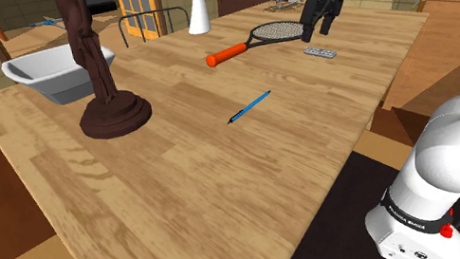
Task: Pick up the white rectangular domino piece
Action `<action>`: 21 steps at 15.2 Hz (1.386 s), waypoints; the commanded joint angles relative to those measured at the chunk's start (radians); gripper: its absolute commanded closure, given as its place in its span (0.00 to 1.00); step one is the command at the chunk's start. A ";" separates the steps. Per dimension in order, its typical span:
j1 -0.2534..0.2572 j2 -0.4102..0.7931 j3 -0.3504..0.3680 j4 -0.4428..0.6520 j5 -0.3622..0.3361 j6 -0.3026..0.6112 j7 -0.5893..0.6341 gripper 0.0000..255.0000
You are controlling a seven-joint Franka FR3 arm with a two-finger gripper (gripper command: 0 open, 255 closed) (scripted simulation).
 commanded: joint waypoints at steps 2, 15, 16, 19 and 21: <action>-0.011 0.066 -0.065 0.025 -0.034 0.023 -0.082 0.00; -0.028 0.456 -0.318 0.246 -0.065 0.122 -0.429 0.00; -0.030 0.493 -0.336 0.271 -0.058 0.127 -0.458 0.00; -0.036 0.571 -0.369 0.314 -0.037 0.148 -0.518 0.00; -0.037 0.574 -0.371 0.290 -0.036 0.175 -0.519 0.00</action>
